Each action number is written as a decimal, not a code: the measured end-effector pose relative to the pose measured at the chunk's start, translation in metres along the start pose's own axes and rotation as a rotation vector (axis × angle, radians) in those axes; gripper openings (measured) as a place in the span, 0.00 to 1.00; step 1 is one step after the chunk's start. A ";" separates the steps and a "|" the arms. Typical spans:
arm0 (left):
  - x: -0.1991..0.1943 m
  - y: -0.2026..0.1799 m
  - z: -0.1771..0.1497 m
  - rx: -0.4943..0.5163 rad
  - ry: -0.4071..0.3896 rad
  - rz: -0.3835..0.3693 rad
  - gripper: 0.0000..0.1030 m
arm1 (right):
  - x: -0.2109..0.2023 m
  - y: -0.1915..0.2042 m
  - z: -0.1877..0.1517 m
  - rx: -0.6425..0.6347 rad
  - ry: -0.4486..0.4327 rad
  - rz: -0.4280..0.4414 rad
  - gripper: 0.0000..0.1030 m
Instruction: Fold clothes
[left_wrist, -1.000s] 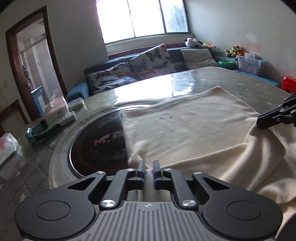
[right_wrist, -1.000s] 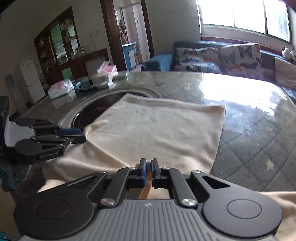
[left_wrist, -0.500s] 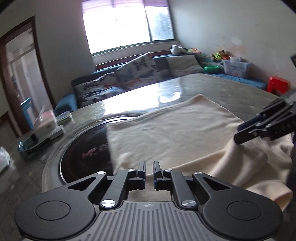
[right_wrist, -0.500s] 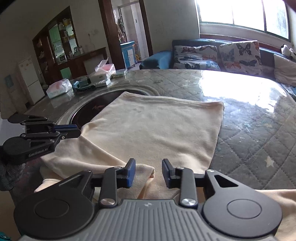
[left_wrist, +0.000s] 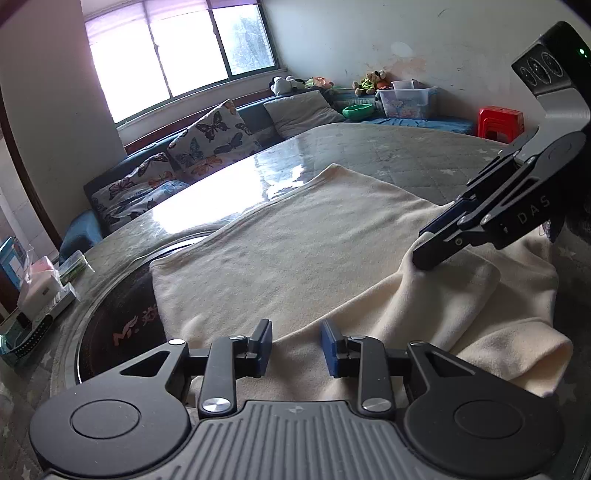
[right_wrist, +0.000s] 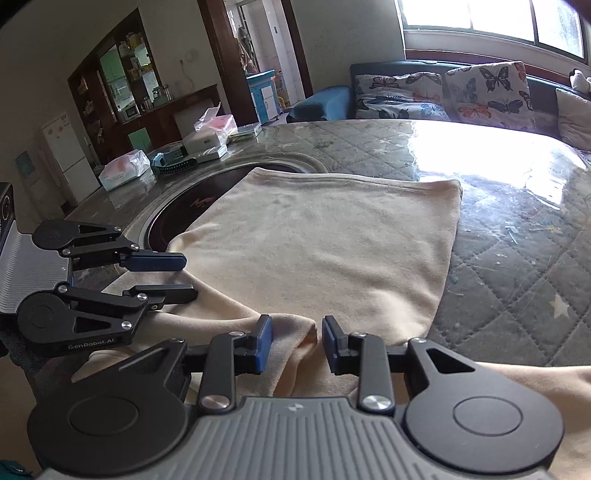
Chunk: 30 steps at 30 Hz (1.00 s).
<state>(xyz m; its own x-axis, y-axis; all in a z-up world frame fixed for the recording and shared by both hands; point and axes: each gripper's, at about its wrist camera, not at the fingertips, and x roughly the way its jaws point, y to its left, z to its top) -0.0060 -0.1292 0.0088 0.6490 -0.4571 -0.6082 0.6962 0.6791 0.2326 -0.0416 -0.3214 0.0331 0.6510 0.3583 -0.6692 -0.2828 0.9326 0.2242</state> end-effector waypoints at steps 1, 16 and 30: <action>0.001 -0.001 0.000 0.005 -0.002 -0.011 0.06 | 0.000 0.000 0.000 -0.001 -0.001 0.000 0.28; -0.003 -0.004 0.001 -0.055 -0.041 0.107 0.05 | -0.007 0.004 -0.001 -0.048 -0.064 -0.086 0.15; -0.026 -0.023 -0.003 -0.072 -0.058 0.055 0.07 | -0.015 0.061 -0.033 -0.341 -0.032 -0.036 0.17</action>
<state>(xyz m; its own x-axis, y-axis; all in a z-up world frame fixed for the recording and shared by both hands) -0.0403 -0.1313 0.0165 0.7039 -0.4484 -0.5508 0.6362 0.7429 0.2083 -0.0919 -0.2713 0.0340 0.6848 0.3317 -0.6488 -0.4751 0.8783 -0.0525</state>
